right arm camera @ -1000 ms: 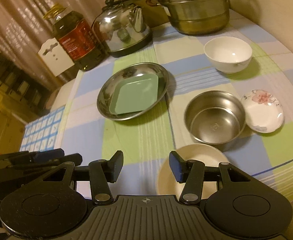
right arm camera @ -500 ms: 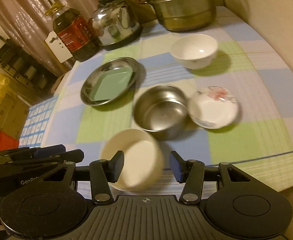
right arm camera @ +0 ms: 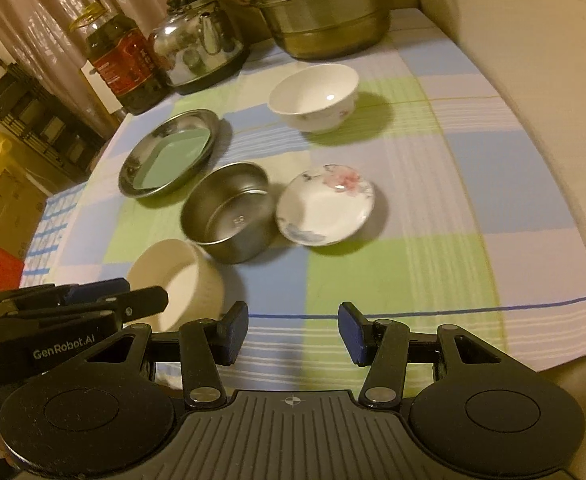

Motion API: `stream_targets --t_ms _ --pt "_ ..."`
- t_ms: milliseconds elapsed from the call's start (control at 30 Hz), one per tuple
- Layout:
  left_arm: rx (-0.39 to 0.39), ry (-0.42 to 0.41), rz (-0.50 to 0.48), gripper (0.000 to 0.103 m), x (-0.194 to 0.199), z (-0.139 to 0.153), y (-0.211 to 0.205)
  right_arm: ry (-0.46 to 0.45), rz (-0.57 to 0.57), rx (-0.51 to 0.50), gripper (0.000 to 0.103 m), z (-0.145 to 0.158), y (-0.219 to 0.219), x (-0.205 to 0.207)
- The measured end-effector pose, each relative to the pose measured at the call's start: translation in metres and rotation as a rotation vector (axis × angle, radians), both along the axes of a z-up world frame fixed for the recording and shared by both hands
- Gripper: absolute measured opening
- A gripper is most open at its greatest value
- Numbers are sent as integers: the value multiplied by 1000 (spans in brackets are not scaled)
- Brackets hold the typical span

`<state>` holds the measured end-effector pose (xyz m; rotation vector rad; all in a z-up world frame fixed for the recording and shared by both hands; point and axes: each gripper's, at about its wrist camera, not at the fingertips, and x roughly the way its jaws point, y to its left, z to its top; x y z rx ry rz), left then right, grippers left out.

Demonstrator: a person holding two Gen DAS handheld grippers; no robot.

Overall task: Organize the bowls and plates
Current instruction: 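Move both tools past the cream bowl toward the floral saucer, then close both tools on the rim of the floral saucer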

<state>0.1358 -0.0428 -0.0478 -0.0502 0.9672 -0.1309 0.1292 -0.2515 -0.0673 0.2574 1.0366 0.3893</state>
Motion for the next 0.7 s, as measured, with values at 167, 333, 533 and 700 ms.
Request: stream_targets --t_ms 167,333,533,700 --pt "-43 -9 27 42 15 -3 -16 -2 -4 -10 51 -8 -16 8" --pt "-75 -31 53 41 30 -12 -29 -9 -28 -16 51 -15 -28 23" --pt "-123 3 86 38 47 -30 -35 -15 -67 3 50 -23 -42 42" --pt "-124 33 108 34 61 -44 -44 -18 -82 17 37 -34 -43 58"
